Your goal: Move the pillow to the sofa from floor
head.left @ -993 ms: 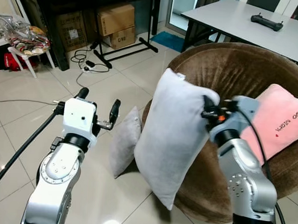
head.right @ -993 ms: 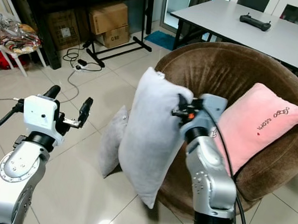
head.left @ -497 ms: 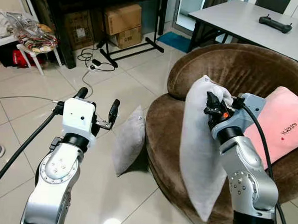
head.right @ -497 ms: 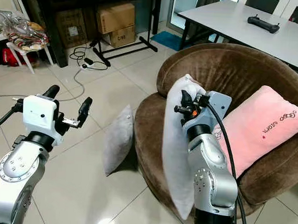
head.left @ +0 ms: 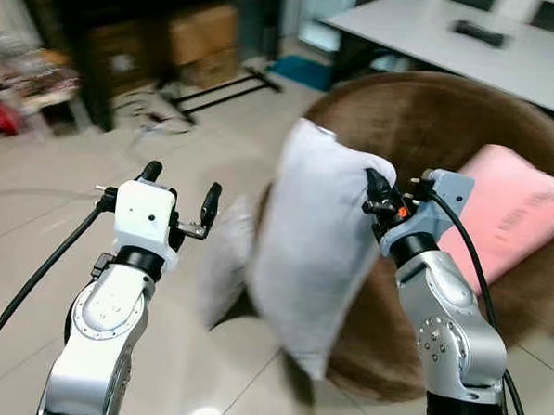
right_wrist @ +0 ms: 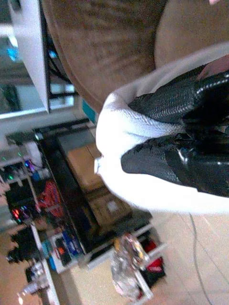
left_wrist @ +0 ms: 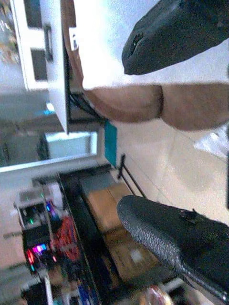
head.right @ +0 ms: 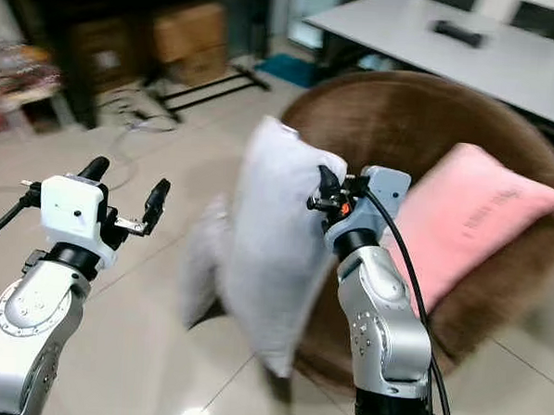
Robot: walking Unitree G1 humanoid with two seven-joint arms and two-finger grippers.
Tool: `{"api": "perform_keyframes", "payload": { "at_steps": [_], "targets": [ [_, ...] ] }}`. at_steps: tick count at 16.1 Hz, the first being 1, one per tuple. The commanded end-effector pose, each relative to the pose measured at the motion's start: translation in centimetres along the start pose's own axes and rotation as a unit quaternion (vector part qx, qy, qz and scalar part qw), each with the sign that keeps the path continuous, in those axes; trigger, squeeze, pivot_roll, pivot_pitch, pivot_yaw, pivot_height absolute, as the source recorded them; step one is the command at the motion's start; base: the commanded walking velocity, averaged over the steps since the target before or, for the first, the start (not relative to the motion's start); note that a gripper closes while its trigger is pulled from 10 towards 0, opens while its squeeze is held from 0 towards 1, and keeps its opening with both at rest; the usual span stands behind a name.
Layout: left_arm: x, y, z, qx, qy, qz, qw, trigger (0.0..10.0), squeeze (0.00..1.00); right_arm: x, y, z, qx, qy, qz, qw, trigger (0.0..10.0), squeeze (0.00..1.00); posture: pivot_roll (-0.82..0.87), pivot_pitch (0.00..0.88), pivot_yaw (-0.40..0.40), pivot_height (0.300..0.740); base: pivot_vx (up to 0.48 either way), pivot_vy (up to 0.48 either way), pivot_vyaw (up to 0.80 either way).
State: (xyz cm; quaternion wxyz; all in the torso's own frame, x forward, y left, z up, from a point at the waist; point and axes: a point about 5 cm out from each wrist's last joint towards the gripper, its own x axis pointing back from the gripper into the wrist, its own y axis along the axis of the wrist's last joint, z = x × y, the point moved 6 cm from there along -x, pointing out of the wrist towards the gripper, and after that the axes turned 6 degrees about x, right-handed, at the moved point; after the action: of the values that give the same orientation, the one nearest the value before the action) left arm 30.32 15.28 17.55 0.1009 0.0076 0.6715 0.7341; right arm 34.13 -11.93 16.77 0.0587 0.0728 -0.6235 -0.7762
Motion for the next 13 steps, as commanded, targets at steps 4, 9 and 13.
{"api": "perform_keyframes", "payload": {
  "at_steps": [4, 9, 13],
  "targets": [
    [-0.17, 0.16, -0.06, 0.001, -0.002, -0.004, 1.0, 10.0, 0.0, 0.12, 1.48, 0.06, 0.01, 0.003, -0.033, 0.999, 10.0, 0.0, 0.06, 0.0, -0.011, 0.74, 0.24, 0.0, -0.6],
    [-0.12, 0.16, 0.0, 0.002, -0.001, -0.004, 1.0, 10.0, 0.0, 0.16, 1.53, 0.4, 0.013, 0.011, -0.036, 0.999, 10.0, 0.0, 0.06, 0.0, -0.011, 0.74, 0.24, 0.0, 0.0],
    [-0.13, 0.15, 0.0, 0.001, -0.002, -0.005, 1.0, 10.0, 0.0, 0.16, 1.5, 0.51, 0.016, 0.014, -0.036, 0.999, 10.0, 0.0, 0.06, 0.0, -0.011, 0.74, 0.121, 0.0, 0.0]
  ]
}}
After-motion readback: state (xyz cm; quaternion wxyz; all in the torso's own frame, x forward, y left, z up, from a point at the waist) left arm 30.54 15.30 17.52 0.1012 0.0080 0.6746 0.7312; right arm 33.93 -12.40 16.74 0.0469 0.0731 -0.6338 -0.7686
